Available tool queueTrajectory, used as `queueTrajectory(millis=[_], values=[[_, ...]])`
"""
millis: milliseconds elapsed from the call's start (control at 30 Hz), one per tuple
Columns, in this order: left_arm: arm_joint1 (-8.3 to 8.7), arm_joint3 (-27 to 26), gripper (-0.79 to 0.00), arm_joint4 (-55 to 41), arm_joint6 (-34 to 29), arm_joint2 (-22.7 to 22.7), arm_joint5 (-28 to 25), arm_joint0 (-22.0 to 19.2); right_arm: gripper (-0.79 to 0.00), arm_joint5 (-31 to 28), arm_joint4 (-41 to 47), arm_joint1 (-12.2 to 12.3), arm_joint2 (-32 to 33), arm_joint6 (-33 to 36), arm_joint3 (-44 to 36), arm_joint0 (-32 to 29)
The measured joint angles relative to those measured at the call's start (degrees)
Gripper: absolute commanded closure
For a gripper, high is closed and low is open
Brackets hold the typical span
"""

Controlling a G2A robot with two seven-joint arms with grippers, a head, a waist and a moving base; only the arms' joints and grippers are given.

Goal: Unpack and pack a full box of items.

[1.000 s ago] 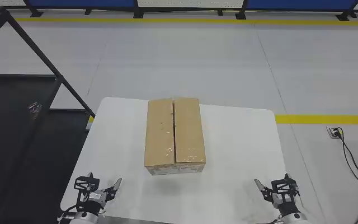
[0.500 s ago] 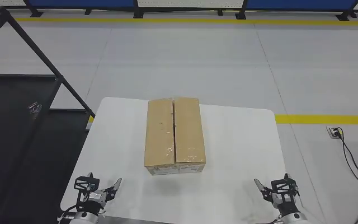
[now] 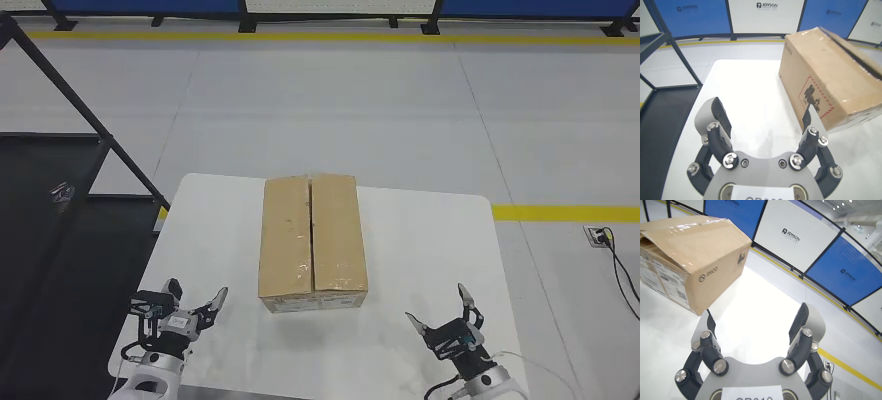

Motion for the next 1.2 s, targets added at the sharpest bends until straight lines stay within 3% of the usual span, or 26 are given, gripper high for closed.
queueTrajectory(millis=[367,600,800,1200], values=[[-0.05,0.4,-0.785,-0.15,-0.39,0.01,0.48,-0.29,-0.785,0.18,1.17,-0.08,0.09,-1.85,0.32,0.47],[-0.92,5.05,-0.785,3.35,-3.14,5.51,5.61,-6.69,-0.785,-2.11,-3.35,-0.16,-2.81,-10.82,2.31,4.0],[-1.38,7.96,-0.785,6.76,-4.82,9.58,4.93,-10.23,-0.785,-2.42,-5.74,-0.29,-4.28,-11.66,3.43,5.27],[-1.72,8.49,-0.785,10.28,-5.27,12.53,1.91,-11.46,-0.785,-3.01,-7.2,-0.28,-4.46,-12.12,4.24,4.67]])
